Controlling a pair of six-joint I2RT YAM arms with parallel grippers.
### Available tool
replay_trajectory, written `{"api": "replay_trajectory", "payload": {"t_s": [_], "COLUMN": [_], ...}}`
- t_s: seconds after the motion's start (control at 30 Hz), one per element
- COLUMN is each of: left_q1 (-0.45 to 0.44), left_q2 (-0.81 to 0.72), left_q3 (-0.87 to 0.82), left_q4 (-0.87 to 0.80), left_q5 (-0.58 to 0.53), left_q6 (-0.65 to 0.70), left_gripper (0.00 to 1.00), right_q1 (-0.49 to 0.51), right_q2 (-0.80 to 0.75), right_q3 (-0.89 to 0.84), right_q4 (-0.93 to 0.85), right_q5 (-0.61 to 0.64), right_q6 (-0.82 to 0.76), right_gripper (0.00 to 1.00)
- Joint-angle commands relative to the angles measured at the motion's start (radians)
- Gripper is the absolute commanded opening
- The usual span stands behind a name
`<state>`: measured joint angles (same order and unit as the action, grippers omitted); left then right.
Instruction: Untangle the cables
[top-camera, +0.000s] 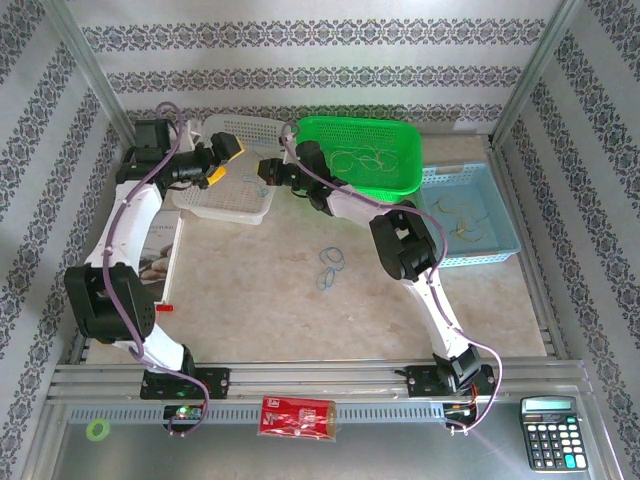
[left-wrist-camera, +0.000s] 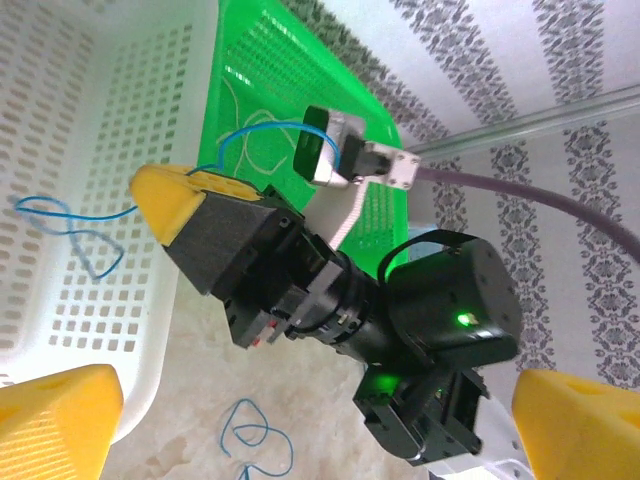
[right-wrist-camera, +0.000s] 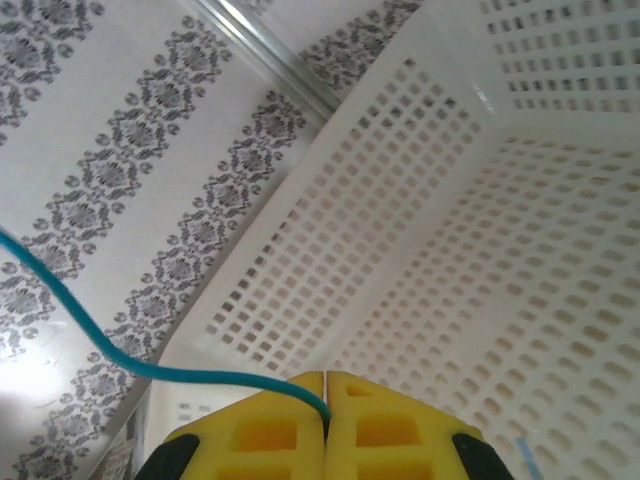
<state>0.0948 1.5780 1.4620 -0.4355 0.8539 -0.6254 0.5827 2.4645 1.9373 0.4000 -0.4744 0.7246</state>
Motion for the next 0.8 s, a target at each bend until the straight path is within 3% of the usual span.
{"api": "replay_trajectory", "payload": {"t_s": [0.0, 0.03, 0.07, 0.1, 0.13, 0.23, 0.5, 0.77], "left_q1": [0.039, 0.046, 0.049, 0.049, 0.050, 0.049, 0.049, 0.050], "left_q2": [-0.062, -0.069, -0.074, -0.079, -0.083, -0.090, -0.123, -0.190], "left_q3": [0.023, 0.019, 0.016, 0.011, 0.008, -0.005, -0.054, -0.118], "left_q4": [0.006, 0.014, 0.019, 0.021, 0.025, 0.029, 0.039, 0.044], "left_q5": [-0.046, -0.046, -0.045, -0.043, -0.043, -0.042, -0.044, -0.056], "left_q6": [-0.016, -0.022, -0.026, -0.028, -0.028, -0.027, -0.007, 0.025], "left_gripper": [1.00, 1.00, 1.00, 1.00, 1.00, 1.00, 1.00, 1.00], "right_q1": [-0.001, 0.001, 0.005, 0.011, 0.019, 0.040, 0.049, 0.109], "right_q2": [0.024, 0.030, 0.036, 0.044, 0.047, 0.021, -0.079, -0.143], "right_q3": [0.063, 0.085, 0.113, 0.157, 0.191, 0.222, 0.164, 0.264], "right_q4": [-0.028, -0.049, -0.083, -0.132, -0.183, -0.285, -0.380, -0.710], "right_q5": [0.007, -0.010, -0.027, -0.050, -0.056, -0.033, -0.006, 0.179], "right_q6": [0.020, 0.009, -0.004, -0.022, -0.048, -0.129, -0.200, -0.412], "right_gripper": [0.00, 0.00, 0.11, 0.36, 0.53, 0.77, 0.80, 0.81]}}
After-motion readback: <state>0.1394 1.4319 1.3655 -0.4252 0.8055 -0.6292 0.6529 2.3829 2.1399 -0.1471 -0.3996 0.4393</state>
